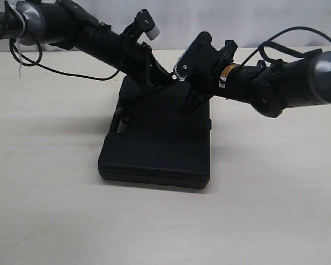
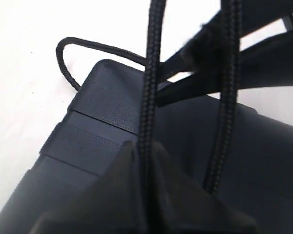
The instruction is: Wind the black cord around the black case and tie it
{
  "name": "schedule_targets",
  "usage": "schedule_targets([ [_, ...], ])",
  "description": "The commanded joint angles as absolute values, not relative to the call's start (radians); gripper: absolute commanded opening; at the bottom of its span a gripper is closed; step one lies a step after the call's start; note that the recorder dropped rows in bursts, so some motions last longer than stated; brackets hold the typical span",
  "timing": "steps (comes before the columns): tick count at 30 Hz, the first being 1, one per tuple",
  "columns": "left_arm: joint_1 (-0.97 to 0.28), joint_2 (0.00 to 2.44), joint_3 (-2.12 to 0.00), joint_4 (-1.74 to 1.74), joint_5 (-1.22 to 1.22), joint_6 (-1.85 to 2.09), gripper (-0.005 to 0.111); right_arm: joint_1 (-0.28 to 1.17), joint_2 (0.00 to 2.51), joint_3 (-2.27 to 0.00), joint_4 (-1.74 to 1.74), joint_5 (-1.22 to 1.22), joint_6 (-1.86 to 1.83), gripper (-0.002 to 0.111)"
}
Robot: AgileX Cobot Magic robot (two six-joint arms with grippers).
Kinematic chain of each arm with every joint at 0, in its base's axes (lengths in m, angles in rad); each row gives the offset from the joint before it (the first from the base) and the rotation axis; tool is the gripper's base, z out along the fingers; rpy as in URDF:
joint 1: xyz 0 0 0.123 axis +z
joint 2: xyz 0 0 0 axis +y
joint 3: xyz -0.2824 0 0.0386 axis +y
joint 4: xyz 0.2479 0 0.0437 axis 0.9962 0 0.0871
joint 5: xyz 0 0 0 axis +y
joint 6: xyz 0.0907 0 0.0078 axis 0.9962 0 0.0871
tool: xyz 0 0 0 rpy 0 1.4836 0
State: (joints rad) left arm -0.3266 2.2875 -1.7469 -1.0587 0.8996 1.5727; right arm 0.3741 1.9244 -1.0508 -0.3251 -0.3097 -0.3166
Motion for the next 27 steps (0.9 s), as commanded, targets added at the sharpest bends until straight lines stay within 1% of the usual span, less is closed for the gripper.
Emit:
schedule_targets([
  [1, -0.327, 2.304, -1.746, -1.087, 0.876, 1.565, 0.000, 0.375, 1.916, -1.052, -0.329, -0.362, -0.256, 0.006],
  [3, -0.327, 2.309, -1.746, -1.088, 0.861, 1.565, 0.000, 0.375, 1.916, -1.052, -0.329, -0.364, -0.251, 0.011],
  [5, -0.327, 2.309, -1.746, -1.092, 0.858, 1.565, 0.000, 0.375, 1.916, -1.052, -0.329, -0.364, -0.251, 0.018],
  [10, -0.327, 2.309, -1.746, -1.109, 0.860, 1.565, 0.000, 0.375, 1.916, -1.052, -0.329, -0.360, -0.251, 0.043],
  [13, -0.327, 2.309, -1.746, -1.111, 0.860, 1.565, 0.000, 0.375, 1.901, -1.052, -0.329, -0.283, -0.276, 0.051],
  [18, -0.327, 2.309, -1.746, -1.111, 0.858, 1.565, 0.000, 0.375, 1.847, -1.052, -0.297, -0.112, -0.275, 0.054],
  [25, -0.327, 2.309, -1.746, -1.111, 0.860, 1.565, 0.000, 0.363, 1.801, -1.052, -0.297, -0.029, -0.273, 0.054],
  [27, -0.327, 2.309, -1.746, -1.112, 0.858, 1.565, 0.000, 0.351, 1.826, -1.034, -0.297, -0.062, -0.265, 0.054],
])
